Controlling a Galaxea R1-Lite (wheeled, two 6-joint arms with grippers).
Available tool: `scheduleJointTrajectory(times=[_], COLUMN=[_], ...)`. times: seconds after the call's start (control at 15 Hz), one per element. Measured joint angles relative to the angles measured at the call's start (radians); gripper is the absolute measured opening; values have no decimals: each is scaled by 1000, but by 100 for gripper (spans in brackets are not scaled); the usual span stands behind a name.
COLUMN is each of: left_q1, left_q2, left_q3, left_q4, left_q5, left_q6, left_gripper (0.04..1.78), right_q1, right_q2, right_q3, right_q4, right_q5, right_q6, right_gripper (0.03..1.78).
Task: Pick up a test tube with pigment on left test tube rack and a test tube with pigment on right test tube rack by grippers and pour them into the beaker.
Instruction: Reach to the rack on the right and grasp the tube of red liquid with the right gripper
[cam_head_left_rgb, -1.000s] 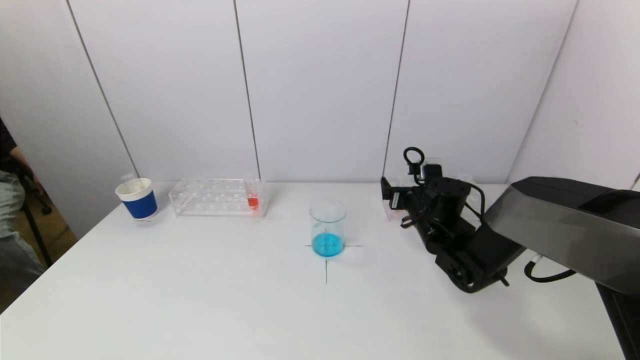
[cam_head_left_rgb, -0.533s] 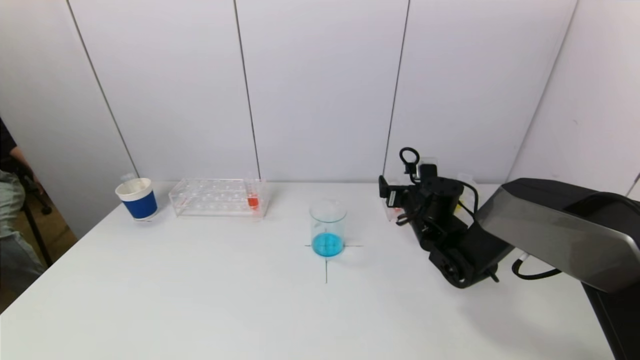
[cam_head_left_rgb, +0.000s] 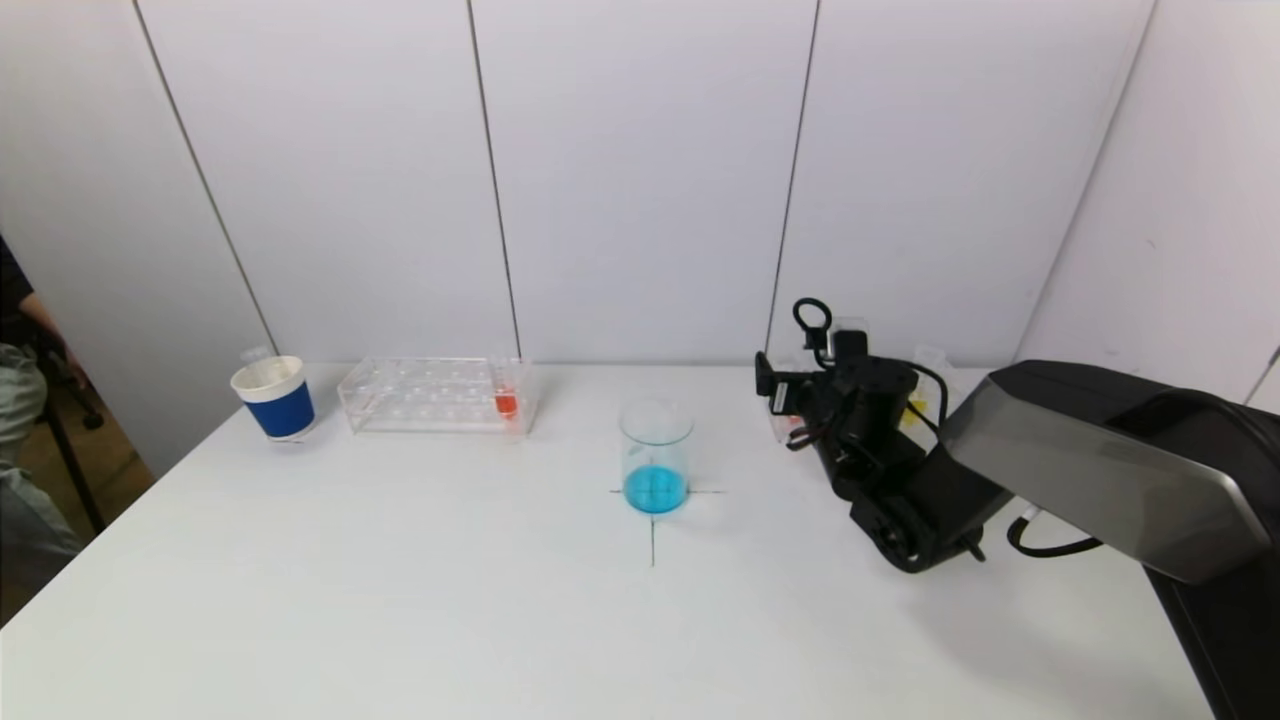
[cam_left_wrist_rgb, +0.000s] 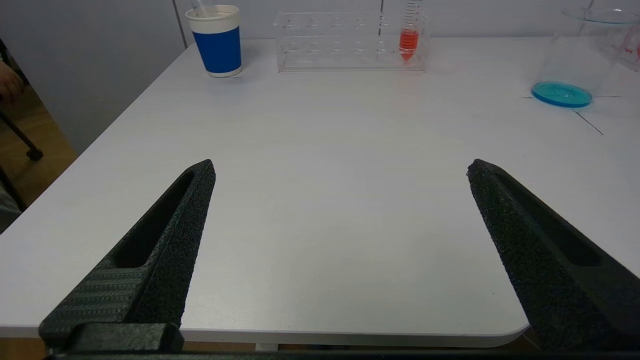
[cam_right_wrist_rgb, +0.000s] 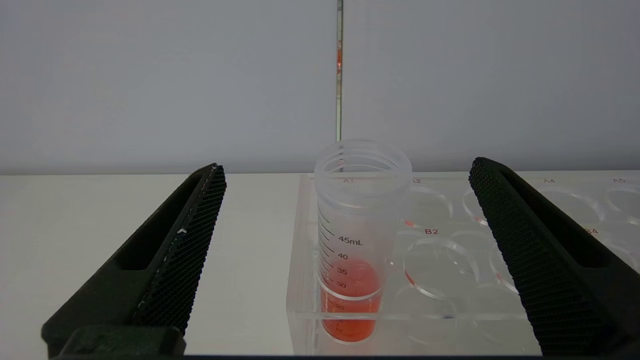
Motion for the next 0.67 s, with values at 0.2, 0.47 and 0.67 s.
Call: scheduleJointTrajectory(times=[0.2,0.47,0.67], left_q1=[0,0,0], left_q2=[0,0,0], left_q3=[0,0,0], left_q4=[0,0,0], left_q5=[0,0,0], left_q6=[0,0,0], left_gripper=[176,176,176], right_q1=[-1,-3,-5], right_q2=[7,11,18], right_q3=[-8,-12,-16], right_q4=[0,2,-3], right_q5=[0,0,-4], right_q6=[0,-1,-14], right_gripper=[177,177,171])
